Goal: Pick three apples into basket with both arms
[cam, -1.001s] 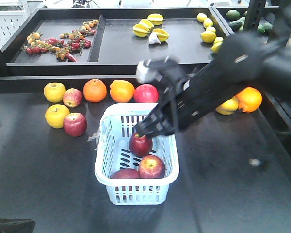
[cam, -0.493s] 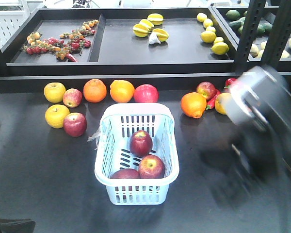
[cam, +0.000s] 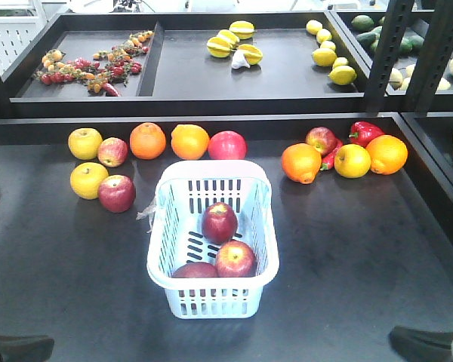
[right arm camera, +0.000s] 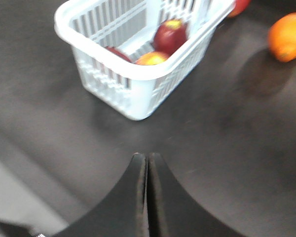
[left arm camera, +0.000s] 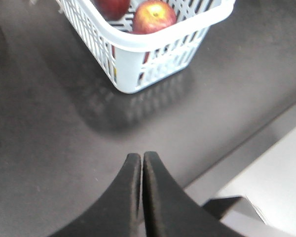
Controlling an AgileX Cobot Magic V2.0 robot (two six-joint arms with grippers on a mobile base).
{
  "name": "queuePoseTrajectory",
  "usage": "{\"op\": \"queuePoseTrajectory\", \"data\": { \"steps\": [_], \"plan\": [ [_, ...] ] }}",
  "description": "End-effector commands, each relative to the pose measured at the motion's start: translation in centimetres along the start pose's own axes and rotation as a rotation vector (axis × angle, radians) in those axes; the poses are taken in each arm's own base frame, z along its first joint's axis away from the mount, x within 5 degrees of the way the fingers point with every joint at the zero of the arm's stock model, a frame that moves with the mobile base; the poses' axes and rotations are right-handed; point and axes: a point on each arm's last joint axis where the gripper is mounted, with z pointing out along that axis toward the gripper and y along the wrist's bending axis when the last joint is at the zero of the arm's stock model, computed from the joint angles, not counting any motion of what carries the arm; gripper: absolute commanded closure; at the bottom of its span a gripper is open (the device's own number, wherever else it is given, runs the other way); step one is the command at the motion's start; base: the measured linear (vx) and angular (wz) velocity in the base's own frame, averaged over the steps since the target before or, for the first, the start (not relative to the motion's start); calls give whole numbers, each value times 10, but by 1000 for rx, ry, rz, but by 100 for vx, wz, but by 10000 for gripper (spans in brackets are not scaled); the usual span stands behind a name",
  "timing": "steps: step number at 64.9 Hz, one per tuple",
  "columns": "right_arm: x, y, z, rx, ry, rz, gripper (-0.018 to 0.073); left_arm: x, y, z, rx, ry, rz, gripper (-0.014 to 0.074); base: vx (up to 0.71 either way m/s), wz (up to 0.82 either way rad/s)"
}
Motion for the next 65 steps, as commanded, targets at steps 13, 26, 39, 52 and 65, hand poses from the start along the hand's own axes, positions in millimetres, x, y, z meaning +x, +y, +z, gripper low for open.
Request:
{"op": "queuePoseTrajectory", "data": {
  "steps": [13,26,39,52,65],
  "plan": [
    [-14,-5,-9,64,-145,-27,564,-13,1,-5,-21,-100,-26,603,0,0],
    [-14,-5,-9,64,-145,-27,564,-11,0,-4,-7,-76,-24,603,0,0],
    [-14,-5,-9,64,-145,-27,564,-11,0,-4,-7,-76,-24,603,0,0],
    [-14,-5,-9,64,-145,-27,564,-11,0,-4,-7,-76,-24,603,0,0],
    [-14,-5,-9,64,-145,-28,564,-12,0,-4,-8,-78,-25,603,0,0]
  ]
}}
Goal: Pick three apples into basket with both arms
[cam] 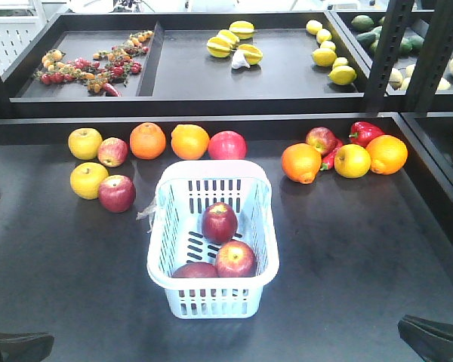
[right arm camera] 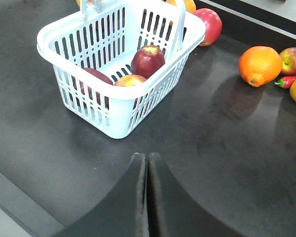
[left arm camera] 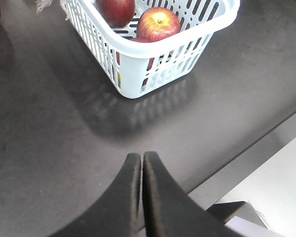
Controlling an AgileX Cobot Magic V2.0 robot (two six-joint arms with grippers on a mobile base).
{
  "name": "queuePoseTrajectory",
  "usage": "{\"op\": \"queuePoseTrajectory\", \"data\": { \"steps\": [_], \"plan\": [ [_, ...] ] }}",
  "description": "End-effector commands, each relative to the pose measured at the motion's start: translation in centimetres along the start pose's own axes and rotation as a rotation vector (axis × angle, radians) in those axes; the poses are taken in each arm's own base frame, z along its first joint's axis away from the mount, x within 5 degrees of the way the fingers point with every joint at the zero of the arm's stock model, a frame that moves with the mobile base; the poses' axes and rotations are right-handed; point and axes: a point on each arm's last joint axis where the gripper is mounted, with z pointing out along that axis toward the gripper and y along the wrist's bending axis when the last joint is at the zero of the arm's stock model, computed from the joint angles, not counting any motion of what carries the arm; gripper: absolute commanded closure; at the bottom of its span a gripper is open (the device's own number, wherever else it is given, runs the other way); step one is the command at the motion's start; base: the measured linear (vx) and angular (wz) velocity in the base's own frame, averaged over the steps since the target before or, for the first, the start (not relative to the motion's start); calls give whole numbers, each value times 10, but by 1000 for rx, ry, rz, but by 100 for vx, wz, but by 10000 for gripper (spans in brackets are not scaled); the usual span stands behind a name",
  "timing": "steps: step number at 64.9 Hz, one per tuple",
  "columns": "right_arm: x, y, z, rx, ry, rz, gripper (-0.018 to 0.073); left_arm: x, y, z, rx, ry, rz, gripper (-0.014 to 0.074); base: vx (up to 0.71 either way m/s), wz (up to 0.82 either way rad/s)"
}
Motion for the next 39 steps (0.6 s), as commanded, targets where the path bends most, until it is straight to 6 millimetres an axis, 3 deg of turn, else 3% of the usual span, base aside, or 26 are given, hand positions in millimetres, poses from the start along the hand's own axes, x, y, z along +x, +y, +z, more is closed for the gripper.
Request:
{"op": "queuePoseTrajectory", "data": {
  "steps": [1,9,17,26,39],
  "plan": [
    [-14,-3,-3,24,-84,-5,564,-11,-1,-4,-3,-69,-25,603,0,0],
    [-14,-3,-3,24,-84,-5,564,1,3,1,-30,-52,-58,603,0,0],
    [-14,-3,-3,24,-84,-5,564,31,12,13,-103,-26,-163,603,0,0],
    [-14,-3,-3,24,-84,-5,564,54,20,19,-164,-112,-234,603,0,0],
    [-14,-3,-3,24,-84,-5,564,79,27,18,-238,-297,-196,603,0,0]
  ]
}}
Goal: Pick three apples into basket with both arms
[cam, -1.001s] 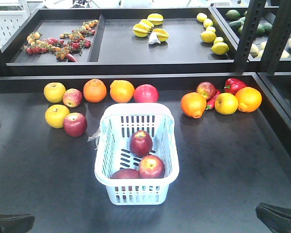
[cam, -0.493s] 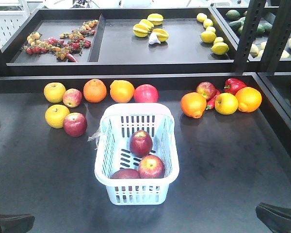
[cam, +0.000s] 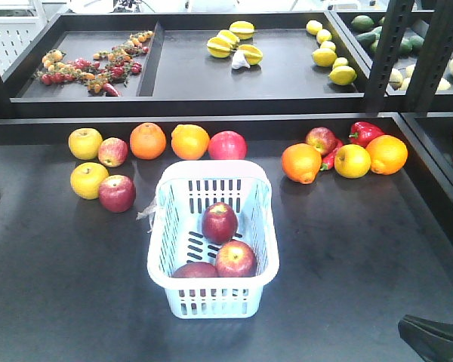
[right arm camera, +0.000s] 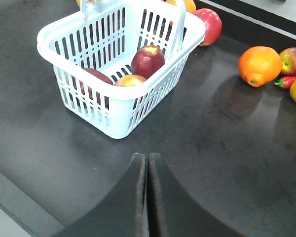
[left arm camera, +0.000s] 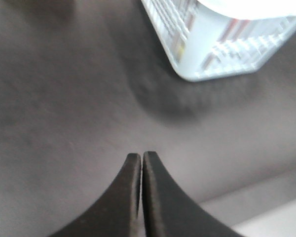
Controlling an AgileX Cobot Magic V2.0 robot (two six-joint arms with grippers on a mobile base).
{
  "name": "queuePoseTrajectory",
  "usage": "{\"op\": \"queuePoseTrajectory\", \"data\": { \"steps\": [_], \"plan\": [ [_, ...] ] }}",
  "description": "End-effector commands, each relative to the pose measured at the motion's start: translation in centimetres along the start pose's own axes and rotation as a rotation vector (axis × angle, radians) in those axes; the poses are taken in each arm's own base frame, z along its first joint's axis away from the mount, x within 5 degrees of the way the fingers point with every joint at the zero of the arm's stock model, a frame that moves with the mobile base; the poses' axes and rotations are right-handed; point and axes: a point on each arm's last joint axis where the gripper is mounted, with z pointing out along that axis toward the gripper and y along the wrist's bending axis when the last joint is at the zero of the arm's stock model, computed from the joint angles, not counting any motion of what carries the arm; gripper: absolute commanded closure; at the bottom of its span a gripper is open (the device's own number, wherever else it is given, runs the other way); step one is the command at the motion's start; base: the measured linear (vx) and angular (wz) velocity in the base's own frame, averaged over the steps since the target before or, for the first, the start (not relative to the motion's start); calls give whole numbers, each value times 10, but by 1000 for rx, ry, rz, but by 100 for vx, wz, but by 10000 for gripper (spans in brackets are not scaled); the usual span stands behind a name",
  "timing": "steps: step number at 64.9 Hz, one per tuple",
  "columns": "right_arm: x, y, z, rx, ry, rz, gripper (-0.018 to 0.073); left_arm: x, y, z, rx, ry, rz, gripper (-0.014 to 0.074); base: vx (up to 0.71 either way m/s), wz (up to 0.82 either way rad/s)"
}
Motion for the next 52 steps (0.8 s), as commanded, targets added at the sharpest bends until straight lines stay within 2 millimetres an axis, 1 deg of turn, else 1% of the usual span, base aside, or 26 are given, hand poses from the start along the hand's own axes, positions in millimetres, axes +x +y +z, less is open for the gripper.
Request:
{"op": "queuePoseTrajectory", "data": {
  "steps": [1,12,18,24,32,43,52],
  "plan": [
    [-14,-3,-3,24,-84,-5,564,-4,5,-4,-32,-181,-1,603,0,0],
    [-14,-3,-3,24,-84,-4,564,-13,6,-16,-77,-356,205,603,0,0],
    [-14,-3,-3,24,-84,-4,564,-16,8,-23,-123,-436,231,603,0,0],
    [-14,-3,-3,24,-84,-4,564,-18,11,-29,-175,-503,211,603,0,0],
    [-14,-3,-3,24,-84,-4,564,-19,14,-36,-234,-591,140,603,0,0],
    [-14,-3,-3,24,-84,-4,564,-20,19,-43,-308,-669,52,603,0,0],
    [-14,-3,-3,24,-84,-6,564,-21,21,-47,-361,-709,24,603,0,0]
  ]
}}
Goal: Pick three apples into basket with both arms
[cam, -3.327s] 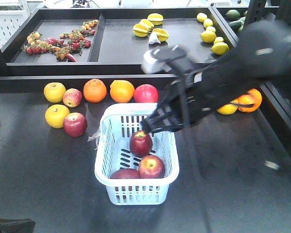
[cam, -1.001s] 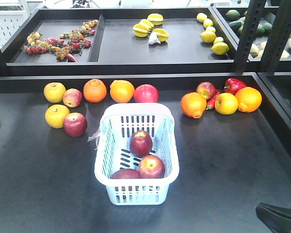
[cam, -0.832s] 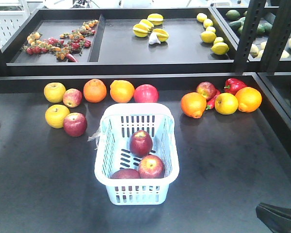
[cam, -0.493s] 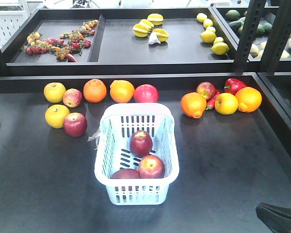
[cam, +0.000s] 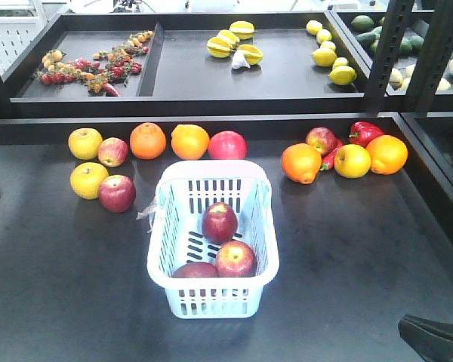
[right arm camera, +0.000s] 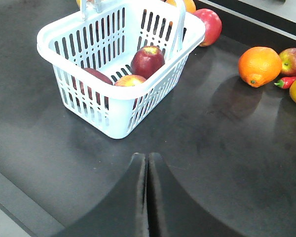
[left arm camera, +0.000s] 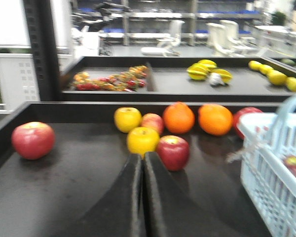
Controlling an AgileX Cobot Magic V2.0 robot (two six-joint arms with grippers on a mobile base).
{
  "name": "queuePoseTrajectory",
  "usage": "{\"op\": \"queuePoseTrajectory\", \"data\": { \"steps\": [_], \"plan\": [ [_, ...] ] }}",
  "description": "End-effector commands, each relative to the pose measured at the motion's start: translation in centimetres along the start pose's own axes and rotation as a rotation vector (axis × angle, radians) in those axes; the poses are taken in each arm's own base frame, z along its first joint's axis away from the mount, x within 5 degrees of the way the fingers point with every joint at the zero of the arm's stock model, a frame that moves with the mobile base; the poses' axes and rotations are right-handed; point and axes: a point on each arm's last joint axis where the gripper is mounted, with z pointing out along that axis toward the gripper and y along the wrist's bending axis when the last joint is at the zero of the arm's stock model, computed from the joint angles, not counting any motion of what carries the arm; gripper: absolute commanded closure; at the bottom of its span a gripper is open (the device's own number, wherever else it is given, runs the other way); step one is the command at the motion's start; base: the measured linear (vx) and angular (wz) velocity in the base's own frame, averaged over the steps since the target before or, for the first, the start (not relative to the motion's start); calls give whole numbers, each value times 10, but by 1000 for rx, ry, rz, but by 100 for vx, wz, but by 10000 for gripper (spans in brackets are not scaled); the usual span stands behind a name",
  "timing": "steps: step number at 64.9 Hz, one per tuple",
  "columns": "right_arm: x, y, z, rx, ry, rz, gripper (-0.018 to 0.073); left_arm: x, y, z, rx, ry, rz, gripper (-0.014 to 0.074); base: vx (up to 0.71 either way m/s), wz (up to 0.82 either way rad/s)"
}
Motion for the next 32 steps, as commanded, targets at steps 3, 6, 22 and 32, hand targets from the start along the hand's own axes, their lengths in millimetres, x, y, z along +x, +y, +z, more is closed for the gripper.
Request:
{"op": "queuePoseTrajectory", "data": {
  "steps": [3,6,22,32],
  "plan": [
    [-14,-3,-3,23,-83,-3,564,-2,2,0,-30,-98,-18,603,0,0],
    [-14,-3,-3,23,-83,-3,564,-3,2,-1,-39,-110,-18,603,0,0],
    [-14,-3,-3,23,-83,-3,564,-5,3,-1,-55,-133,-18,603,0,0],
    [-14,-3,-3,23,-83,-3,564,-6,3,-1,-54,-143,-43,603,0,0]
  ]
}}
